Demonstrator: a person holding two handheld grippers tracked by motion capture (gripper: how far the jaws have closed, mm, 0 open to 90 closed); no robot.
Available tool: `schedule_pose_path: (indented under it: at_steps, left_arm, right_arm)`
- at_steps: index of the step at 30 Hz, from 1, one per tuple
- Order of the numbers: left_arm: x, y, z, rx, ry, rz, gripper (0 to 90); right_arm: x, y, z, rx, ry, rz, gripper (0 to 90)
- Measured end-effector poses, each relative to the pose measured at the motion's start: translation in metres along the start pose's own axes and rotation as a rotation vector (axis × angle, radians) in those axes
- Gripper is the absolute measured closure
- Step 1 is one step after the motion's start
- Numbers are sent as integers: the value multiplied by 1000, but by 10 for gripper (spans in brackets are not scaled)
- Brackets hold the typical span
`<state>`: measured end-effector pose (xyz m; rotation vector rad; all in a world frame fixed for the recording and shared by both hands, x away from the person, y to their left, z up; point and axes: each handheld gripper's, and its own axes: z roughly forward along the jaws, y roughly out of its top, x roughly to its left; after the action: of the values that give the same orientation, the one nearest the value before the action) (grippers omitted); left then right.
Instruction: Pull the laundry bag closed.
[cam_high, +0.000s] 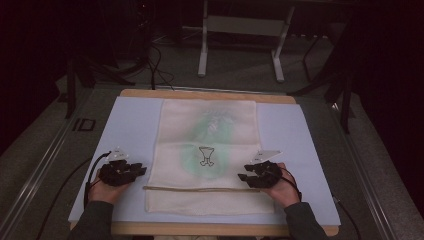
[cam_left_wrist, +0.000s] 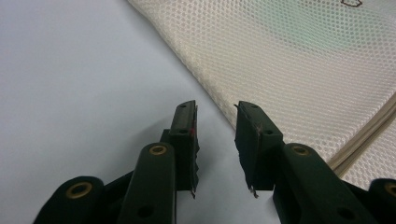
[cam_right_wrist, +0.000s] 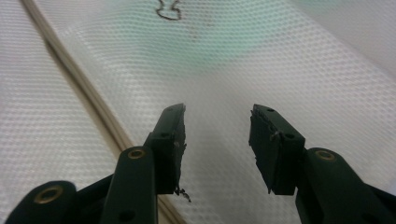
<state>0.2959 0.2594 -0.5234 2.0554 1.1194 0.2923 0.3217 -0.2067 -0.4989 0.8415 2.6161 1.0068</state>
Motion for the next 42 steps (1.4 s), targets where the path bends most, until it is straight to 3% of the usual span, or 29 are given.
schedule_pose_path:
  at_steps: [6,11,19,42]
  left_arm:
    - [0,1,1,0,8,5,690]
    - [0,3,3,-2,-10,4,727]
    - [1,3,3,8,-12,17,896]
    - [1,2,0,-12,2,33,875]
  right_arm:
    - [10,10,4,2,22,-22,555]
    - [18,22,6,-3,41,-48,549]
    - [39,43,21,-15,98,-134,558]
    - [76,82,64,-4,183,-232,588]
